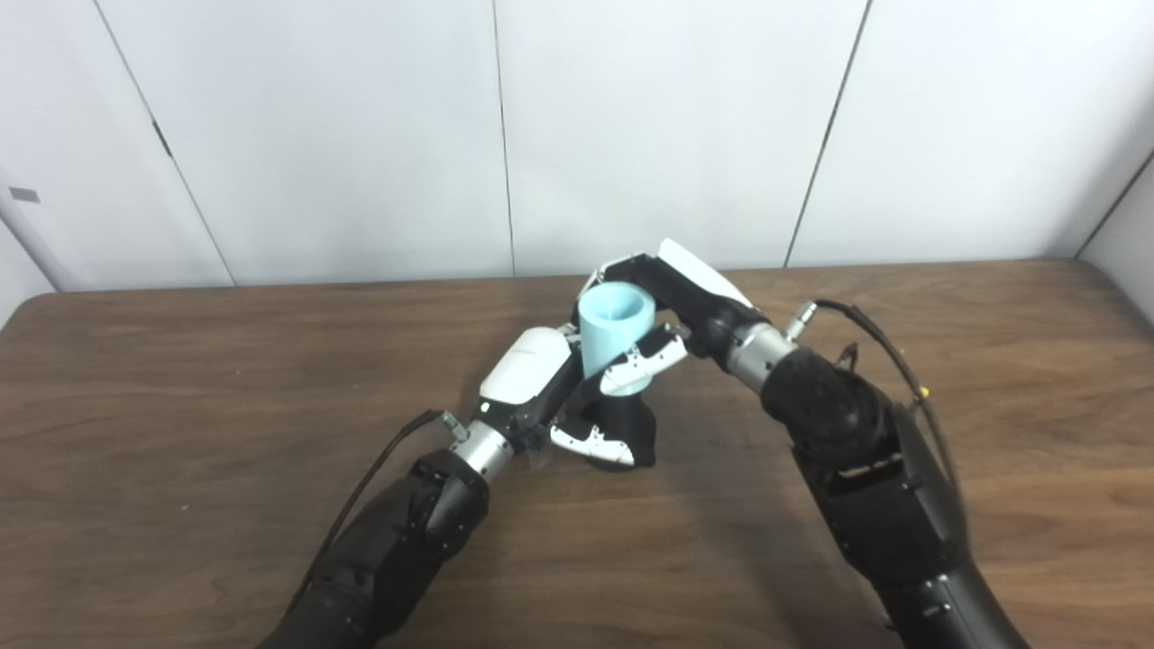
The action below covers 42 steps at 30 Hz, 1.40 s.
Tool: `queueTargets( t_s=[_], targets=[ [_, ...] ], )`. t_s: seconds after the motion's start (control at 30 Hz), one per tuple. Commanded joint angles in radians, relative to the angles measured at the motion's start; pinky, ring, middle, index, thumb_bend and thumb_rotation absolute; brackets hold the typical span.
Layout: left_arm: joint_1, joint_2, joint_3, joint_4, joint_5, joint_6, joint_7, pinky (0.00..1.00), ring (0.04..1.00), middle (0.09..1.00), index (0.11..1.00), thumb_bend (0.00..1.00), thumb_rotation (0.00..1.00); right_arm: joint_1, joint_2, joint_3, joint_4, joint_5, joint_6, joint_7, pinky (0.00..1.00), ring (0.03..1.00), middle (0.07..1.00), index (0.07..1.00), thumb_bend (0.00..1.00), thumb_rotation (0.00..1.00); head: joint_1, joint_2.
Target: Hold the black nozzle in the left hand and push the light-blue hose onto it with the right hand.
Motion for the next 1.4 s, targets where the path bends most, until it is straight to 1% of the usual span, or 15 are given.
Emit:
queueTargets(
  t_s=[0.0, 0.1, 0.17, 0.23, 0.3, 0.43, 0.6, 0.67, 0.83, 0.87, 1.0, 1.03, 1.1, 1.17, 1.37],
  targets=[
    [0.136, 0.016, -0.021, 0.085, 0.012, 0.028, -0.005, 0.88, 0.670, 0.487, 0.483, 0.53, 0.00, 0.042, -0.027, 0.012, 0.036, 0.025, -0.117, -0.035, 0.34, 0.422, 0.491, 0.518, 0.50, 0.00, -0.002, 0.001],
    [0.134, 0.019, -0.021, 0.084, 0.015, 0.033, -0.009, 0.88, 0.672, 0.489, 0.481, 0.53, 0.00, 0.074, -0.033, 0.014, 0.064, 0.043, -0.226, -0.092, 0.34, 0.425, 0.490, 0.516, 0.50, 0.00, -0.003, 0.000],
    [0.134, 0.021, -0.022, 0.081, 0.022, 0.041, -0.010, 0.88, 0.673, 0.494, 0.478, 0.53, 0.00, 0.095, -0.041, 0.016, 0.094, 0.054, -0.334, -0.135, 0.34, 0.424, 0.490, 0.518, 0.50, 0.00, -0.002, 0.000],
    [0.134, 0.021, -0.022, 0.085, 0.023, 0.040, -0.007, 0.88, 0.672, 0.495, 0.477, 0.53, 0.00, 0.111, -0.053, 0.025, 0.121, 0.045, -0.432, -0.174, 0.35, 0.426, 0.489, 0.523, 0.50, 0.00, -0.001, 0.001],
    [0.132, 0.018, -0.019, 0.093, 0.018, 0.032, 0.002, 0.88, 0.668, 0.488, 0.482, 0.53, 0.00, 0.122, -0.067, 0.038, 0.138, 0.022, -0.500, -0.204, 0.36, 0.426, 0.486, 0.515, 0.50, 0.00, -0.002, 0.001],
    [0.135, 0.021, -0.017, 0.083, 0.013, 0.034, -0.007, 0.88, 0.665, 0.478, 0.492, 0.53, 0.00, 0.132, -0.090, 0.061, 0.153, -0.006, -0.570, -0.240, 0.37, 0.430, 0.491, 0.502, 0.50, 0.00, -0.003, 0.002],
    [0.135, 0.021, -0.020, 0.077, 0.017, 0.043, -0.014, 0.88, 0.669, 0.485, 0.486, 0.53, 0.00, 0.133, -0.097, 0.076, 0.153, -0.012, -0.574, -0.258, 0.37, 0.430, 0.493, 0.497, 0.50, 0.00, -0.003, 0.004],
    [0.136, 0.021, -0.020, 0.075, 0.016, 0.046, -0.016, 0.89, 0.672, 0.486, 0.485, 0.53, 0.00, 0.137, -0.089, 0.075, 0.141, -0.003, -0.517, -0.249, 0.37, 0.431, 0.493, 0.501, 0.50, 0.00, -0.003, 0.004],
    [0.141, 0.022, -0.019, 0.067, 0.019, 0.051, -0.018, 0.88, 0.669, 0.490, 0.481, 0.53, 0.00, 0.136, -0.032, 0.052, 0.081, 0.066, -0.187, -0.180, 0.35, 0.420, 0.482, 0.519, 0.50, 0.00, -0.003, 0.006],
    [0.142, 0.022, -0.019, 0.066, 0.019, 0.050, -0.020, 0.88, 0.669, 0.491, 0.481, 0.53, 0.00, 0.130, -0.025, 0.050, 0.075, 0.077, -0.135, -0.166, 0.35, 0.421, 0.481, 0.519, 0.50, 0.00, -0.003, 0.006],
    [0.145, 0.022, -0.014, 0.062, 0.019, 0.044, -0.025, 0.88, 0.668, 0.490, 0.481, 0.53, 0.00, 0.104, 0.003, 0.054, 0.013, 0.066, 0.124, -0.120, 0.35, 0.431, 0.489, 0.510, 0.50, 0.00, -0.002, 0.010],
    [0.145, 0.022, -0.013, 0.062, 0.019, 0.042, -0.025, 0.87, 0.667, 0.489, 0.482, 0.53, 0.00, 0.098, 0.008, 0.056, 0.001, 0.063, 0.171, -0.115, 0.36, 0.433, 0.491, 0.507, 0.50, 0.00, -0.002, 0.011],
    [0.145, 0.021, -0.013, 0.062, 0.025, 0.044, -0.025, 0.87, 0.666, 0.490, 0.480, 0.53, 0.00, 0.089, 0.018, 0.054, -0.013, 0.064, 0.242, -0.109, 0.36, 0.435, 0.496, 0.502, 0.50, 0.00, -0.001, 0.011],
    [0.145, 0.020, -0.012, 0.064, 0.026, 0.041, -0.022, 0.87, 0.664, 0.491, 0.480, 0.53, 0.00, 0.087, 0.037, 0.036, -0.013, 0.052, 0.274, -0.096, 0.35, 0.432, 0.506, 0.502, 0.50, 0.00, -0.002, 0.012],
    [0.146, 0.019, -0.009, 0.061, 0.025, 0.043, -0.027, 0.87, 0.668, 0.491, 0.480, 0.53, 0.00, 0.092, 0.096, -0.044, -0.003, -0.020, 0.278, -0.023, 0.35, 0.433, 0.513, 0.507, 0.50, 0.00, 0.002, 0.014]
  ],
)
